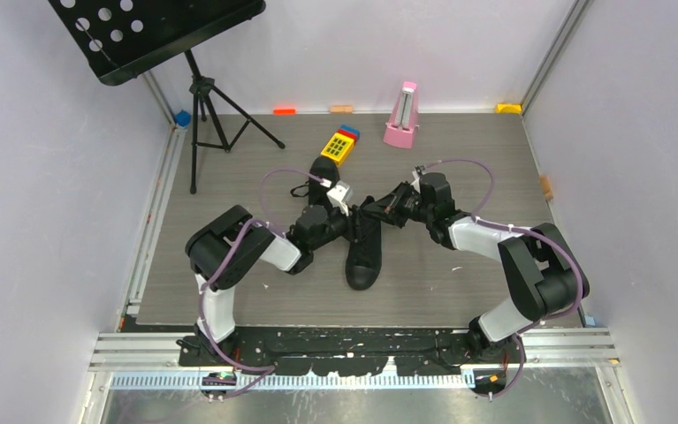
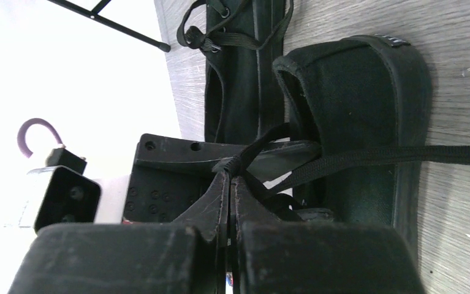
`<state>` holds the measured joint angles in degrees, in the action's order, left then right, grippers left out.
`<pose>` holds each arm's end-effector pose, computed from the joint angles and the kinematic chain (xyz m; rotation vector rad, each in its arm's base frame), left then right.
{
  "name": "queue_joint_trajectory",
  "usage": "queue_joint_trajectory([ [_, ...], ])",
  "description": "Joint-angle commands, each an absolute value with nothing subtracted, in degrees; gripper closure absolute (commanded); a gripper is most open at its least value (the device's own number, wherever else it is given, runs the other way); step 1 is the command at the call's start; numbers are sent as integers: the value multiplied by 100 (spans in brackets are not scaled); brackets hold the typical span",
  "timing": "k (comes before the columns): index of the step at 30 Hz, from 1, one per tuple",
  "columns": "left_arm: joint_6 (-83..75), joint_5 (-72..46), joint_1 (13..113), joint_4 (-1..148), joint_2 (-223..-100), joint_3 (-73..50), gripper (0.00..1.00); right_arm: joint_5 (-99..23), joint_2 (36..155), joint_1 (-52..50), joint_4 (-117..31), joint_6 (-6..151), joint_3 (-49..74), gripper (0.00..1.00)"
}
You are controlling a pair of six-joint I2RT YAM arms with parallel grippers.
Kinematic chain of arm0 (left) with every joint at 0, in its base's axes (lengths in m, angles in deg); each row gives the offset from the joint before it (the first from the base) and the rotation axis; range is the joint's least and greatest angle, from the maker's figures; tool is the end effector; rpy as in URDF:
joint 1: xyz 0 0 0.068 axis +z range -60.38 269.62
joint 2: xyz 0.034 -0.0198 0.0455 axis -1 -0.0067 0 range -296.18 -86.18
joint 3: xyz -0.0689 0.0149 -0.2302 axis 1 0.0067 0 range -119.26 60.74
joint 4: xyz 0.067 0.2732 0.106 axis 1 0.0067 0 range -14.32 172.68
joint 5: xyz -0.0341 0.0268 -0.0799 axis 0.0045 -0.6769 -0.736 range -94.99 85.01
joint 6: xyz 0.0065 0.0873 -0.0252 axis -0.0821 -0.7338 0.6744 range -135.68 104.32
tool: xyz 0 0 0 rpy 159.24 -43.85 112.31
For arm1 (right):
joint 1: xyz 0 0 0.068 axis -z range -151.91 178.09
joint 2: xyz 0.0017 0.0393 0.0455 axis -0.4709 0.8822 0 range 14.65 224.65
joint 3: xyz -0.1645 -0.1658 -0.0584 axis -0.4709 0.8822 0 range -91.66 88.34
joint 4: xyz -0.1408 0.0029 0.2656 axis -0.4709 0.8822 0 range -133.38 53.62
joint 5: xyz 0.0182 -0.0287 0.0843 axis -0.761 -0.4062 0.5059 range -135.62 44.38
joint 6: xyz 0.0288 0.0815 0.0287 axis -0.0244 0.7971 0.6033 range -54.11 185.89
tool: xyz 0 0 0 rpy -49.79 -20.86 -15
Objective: Tie the shoes
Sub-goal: Wrap the shoelace around the shoelace.
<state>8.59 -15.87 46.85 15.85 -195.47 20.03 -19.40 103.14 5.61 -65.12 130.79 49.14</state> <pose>0.2898 -0.2891 0.0631 0.4409 1.7790 -1.0105 0.3342 0.1774 0.0980 0.5270 2.2518 1.3446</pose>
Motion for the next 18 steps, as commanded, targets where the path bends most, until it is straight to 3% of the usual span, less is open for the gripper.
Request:
queue_joint_trajectory([
  [1,822,-1140,4652,74,-19797,2245,54,-1897,10248,572,-6967,13373,4975,100],
  [6,528,-1049,4596,-625,-19938,2382,54,-1931,10208,581,-7059,13621,5066,100],
  [18,83,-937,4396,-632,-19915,2298,56,-2140,10035,648,-7036,13846,5415,100],
])
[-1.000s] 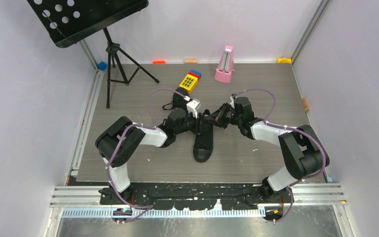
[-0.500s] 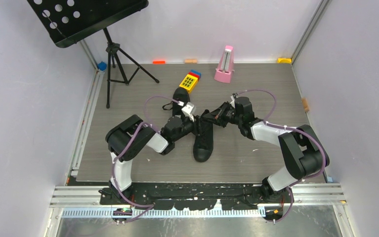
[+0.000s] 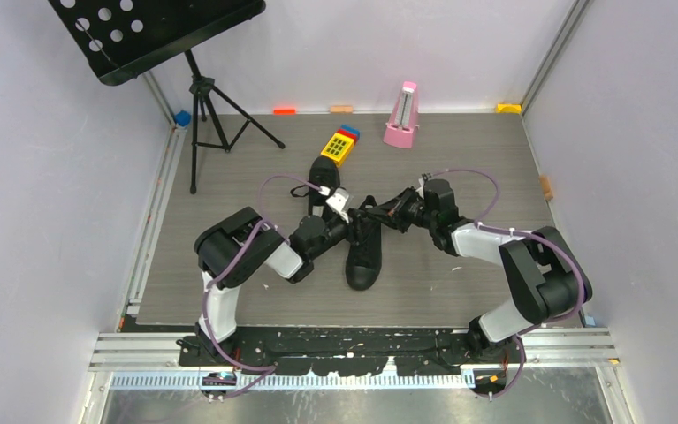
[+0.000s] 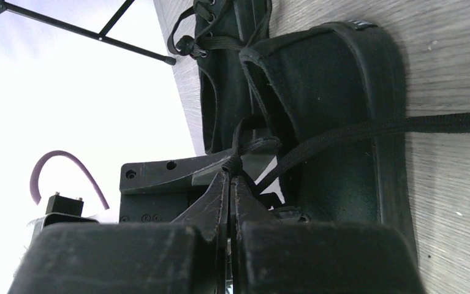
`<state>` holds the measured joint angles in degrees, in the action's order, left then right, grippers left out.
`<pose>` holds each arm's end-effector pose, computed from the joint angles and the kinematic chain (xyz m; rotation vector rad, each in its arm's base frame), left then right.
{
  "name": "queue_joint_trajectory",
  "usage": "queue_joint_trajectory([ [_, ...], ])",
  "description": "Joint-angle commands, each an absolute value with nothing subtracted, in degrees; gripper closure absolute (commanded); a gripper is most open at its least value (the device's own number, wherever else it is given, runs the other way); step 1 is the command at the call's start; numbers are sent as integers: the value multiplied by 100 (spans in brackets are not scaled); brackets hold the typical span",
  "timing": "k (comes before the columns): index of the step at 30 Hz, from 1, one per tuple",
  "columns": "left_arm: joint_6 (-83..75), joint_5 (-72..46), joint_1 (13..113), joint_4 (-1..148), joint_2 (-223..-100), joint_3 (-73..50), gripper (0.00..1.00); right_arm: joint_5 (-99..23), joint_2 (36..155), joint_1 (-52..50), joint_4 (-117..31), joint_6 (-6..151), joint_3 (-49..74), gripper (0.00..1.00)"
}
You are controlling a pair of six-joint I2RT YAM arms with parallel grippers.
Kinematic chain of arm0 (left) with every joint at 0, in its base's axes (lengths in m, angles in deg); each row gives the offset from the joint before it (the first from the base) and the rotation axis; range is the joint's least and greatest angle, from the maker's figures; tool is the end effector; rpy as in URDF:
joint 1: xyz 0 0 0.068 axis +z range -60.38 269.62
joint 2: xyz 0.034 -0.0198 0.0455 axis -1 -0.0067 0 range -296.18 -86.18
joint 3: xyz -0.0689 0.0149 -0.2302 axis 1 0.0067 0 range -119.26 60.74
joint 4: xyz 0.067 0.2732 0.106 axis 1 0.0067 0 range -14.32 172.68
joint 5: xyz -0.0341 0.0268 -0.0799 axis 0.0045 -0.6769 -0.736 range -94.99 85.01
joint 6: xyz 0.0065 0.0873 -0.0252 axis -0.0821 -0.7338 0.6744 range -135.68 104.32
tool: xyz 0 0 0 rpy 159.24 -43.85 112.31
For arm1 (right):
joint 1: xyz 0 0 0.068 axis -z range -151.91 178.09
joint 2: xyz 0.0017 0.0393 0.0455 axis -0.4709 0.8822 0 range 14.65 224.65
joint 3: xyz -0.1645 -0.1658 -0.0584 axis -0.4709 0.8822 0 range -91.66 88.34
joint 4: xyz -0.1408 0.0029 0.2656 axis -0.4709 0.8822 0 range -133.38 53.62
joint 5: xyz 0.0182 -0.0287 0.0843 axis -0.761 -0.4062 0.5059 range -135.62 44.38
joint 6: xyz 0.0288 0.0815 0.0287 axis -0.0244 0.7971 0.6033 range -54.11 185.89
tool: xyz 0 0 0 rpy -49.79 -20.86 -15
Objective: Tie the shoes
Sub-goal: Wrap the shoelace around the shoelace.
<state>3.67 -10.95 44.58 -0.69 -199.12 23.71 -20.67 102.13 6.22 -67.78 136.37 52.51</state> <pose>0.2717 -0.2841 0.0641 0.4495 1.5833 -0.9552 0.3269 0.1684 0.0888 0.6658 2.2304 1.3683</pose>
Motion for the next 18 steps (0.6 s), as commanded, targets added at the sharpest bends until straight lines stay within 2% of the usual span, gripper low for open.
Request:
queue_joint_trajectory([
  [1,76,-957,4390,-632,-19932,2262,58,-2123,10041,647,-7070,13886,5430,100],
  [3,74,-973,4390,-632,-19963,2203,67,-2107,10031,647,-7139,13959,5437,100],
  [6,67,-1013,4387,-627,-19967,2151,89,-2089,9982,647,-7086,13974,5392,100],
  [8,67,-1018,4387,-632,-19929,2175,100,-2093,9948,651,-7028,13951,5367,100],
  [14,40,-952,4387,-566,-19612,2450,100,-2081,9942,729,-6977,13799,5283,100],
  [18,33,-1085,4385,275,-19206,2491,100,-2019,9957,752,-6882,13532,5136,100],
])
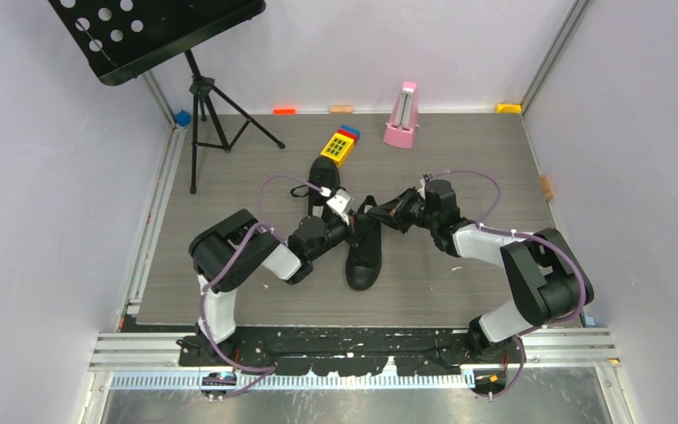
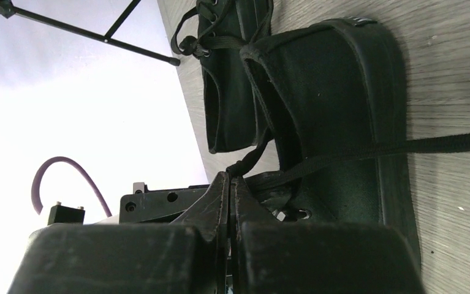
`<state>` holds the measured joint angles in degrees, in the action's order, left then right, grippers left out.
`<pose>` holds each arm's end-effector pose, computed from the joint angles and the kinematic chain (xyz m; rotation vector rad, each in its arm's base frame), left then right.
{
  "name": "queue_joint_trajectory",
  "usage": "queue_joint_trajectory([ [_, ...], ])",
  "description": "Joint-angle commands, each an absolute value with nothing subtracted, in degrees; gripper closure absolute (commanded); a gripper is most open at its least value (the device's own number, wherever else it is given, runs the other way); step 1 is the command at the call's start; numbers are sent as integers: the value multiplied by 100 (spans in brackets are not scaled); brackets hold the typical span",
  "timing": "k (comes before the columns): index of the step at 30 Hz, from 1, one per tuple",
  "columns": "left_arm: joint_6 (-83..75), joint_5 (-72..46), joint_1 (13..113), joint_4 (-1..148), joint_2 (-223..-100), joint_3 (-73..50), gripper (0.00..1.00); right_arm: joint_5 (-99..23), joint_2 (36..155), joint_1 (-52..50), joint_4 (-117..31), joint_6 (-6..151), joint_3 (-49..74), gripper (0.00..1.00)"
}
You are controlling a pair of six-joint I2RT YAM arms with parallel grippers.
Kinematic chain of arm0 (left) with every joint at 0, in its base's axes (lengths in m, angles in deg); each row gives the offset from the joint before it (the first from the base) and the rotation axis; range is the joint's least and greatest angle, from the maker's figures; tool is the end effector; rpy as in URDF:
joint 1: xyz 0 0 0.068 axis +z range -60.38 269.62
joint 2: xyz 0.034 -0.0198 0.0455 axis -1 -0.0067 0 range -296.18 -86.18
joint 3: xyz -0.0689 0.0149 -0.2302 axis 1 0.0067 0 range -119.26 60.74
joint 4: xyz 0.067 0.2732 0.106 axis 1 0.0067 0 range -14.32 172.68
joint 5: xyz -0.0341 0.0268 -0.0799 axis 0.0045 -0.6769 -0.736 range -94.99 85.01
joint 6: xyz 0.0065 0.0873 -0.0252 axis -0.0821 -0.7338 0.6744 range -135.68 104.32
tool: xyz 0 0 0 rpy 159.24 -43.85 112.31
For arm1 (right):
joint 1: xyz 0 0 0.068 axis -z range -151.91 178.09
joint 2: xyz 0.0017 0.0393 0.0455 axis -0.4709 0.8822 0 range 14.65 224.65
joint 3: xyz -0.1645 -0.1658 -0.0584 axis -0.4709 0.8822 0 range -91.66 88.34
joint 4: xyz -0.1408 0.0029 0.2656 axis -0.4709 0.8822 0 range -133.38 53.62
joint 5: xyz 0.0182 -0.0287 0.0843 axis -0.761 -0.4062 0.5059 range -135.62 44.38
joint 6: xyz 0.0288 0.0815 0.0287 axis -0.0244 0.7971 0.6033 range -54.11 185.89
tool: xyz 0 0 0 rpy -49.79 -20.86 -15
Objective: Tie the shoes
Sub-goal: Wrap the shoelace around the shoelace.
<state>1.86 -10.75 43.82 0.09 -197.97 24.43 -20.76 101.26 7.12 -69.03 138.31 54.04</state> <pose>0.2665 -0.2858 0.0658 0.4826 1.5770 -0.9370 0.3249 0.1614 0.0874 0.7168 2.2084 1.3807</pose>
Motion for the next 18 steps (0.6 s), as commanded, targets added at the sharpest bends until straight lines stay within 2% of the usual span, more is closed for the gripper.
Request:
queue_joint_trajectory([
  [1,32,-1122,4385,573,-19106,2478,100,-2000,9964,752,-6818,13445,5079,100],
  [9,112,-1310,4391,2824,-18502,1963,100,-1941,9927,752,-6247,12662,4768,100],
  [18,-262,-1654,4389,6728,-18129,501,100,-1763,9900,752,-5434,11411,4315,100],
])
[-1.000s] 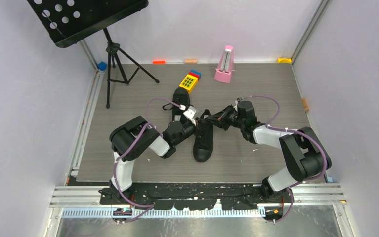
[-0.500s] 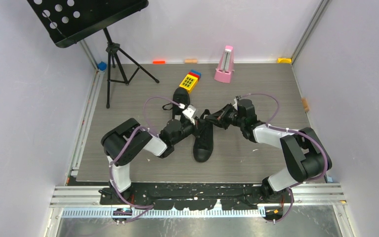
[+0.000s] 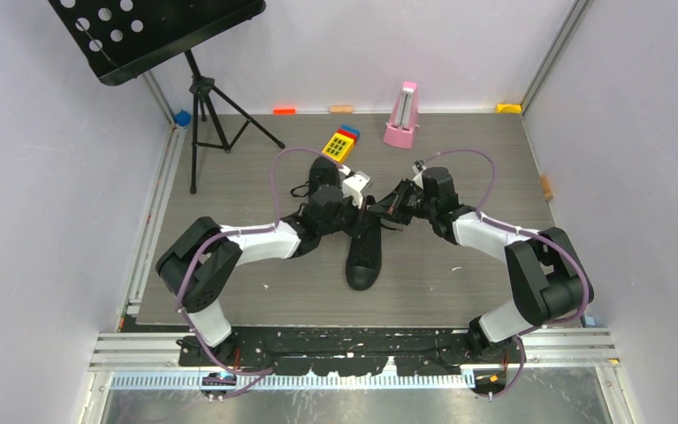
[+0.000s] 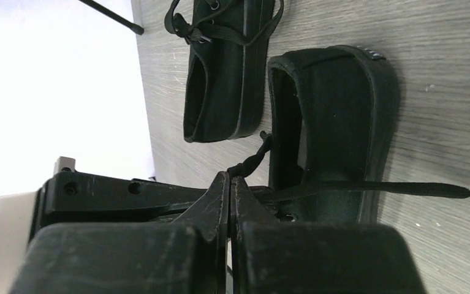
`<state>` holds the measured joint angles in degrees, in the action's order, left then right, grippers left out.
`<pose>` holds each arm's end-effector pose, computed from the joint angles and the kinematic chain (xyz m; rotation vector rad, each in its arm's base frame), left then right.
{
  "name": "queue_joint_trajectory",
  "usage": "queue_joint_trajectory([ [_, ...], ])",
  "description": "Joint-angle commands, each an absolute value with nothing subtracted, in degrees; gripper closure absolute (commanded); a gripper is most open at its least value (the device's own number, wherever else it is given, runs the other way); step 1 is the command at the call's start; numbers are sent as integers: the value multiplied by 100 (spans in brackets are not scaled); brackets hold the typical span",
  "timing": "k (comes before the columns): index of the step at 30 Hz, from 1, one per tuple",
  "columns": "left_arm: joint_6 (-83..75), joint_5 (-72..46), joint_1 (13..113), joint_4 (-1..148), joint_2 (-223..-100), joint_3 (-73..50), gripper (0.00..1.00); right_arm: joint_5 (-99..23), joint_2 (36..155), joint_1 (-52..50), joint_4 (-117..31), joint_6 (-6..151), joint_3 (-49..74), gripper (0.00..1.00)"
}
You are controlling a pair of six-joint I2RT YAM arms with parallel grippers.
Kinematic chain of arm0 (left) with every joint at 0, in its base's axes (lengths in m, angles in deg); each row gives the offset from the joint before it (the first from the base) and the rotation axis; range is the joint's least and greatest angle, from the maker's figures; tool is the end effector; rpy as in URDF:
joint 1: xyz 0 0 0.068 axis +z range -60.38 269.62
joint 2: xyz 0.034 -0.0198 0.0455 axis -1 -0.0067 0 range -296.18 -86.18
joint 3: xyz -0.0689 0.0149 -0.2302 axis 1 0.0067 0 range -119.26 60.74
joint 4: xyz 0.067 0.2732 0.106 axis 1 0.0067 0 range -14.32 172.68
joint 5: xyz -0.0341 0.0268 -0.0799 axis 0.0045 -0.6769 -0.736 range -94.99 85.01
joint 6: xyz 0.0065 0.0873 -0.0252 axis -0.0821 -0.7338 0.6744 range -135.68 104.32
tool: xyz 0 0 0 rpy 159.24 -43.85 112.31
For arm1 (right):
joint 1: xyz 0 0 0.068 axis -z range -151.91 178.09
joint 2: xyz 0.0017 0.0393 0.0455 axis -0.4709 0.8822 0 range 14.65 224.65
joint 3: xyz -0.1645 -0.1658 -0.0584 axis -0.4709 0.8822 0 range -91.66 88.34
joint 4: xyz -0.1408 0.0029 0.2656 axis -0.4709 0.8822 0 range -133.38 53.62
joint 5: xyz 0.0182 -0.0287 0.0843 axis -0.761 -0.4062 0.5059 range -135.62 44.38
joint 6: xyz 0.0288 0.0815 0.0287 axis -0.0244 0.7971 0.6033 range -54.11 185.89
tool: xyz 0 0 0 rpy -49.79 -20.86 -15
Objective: Tie the shoes
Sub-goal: Wrap the shoelace around the shoelace.
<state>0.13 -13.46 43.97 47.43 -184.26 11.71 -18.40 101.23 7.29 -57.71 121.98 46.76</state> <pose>0.2921 -0.3160 0.1101 0.6211 1.9296 -0.8426 0.3393 0.1689 0.1089 0.3949 2.2878 1.2506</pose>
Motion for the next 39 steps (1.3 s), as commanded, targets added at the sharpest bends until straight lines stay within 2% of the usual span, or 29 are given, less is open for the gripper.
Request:
queue_joint_trajectory([
  [1,-305,-1676,4389,7136,-18187,185,100,-1750,9909,752,-5354,11309,4262,100],
  [7,-414,-1897,4400,9285,-18515,-961,100,-1624,9974,752,-5322,10994,4183,100],
  [16,-368,-2682,4537,10794,-18825,-1868,100,-1519,9910,740,-5372,10513,4213,100],
  [27,-1165,-2812,4611,12064,-19237,-2584,100,-1667,9927,717,-5410,10100,4354,100],
  [39,-1695,-2403,4611,12352,-19502,-2745,100,-1607,10187,505,-6141,10284,4568,100],
])
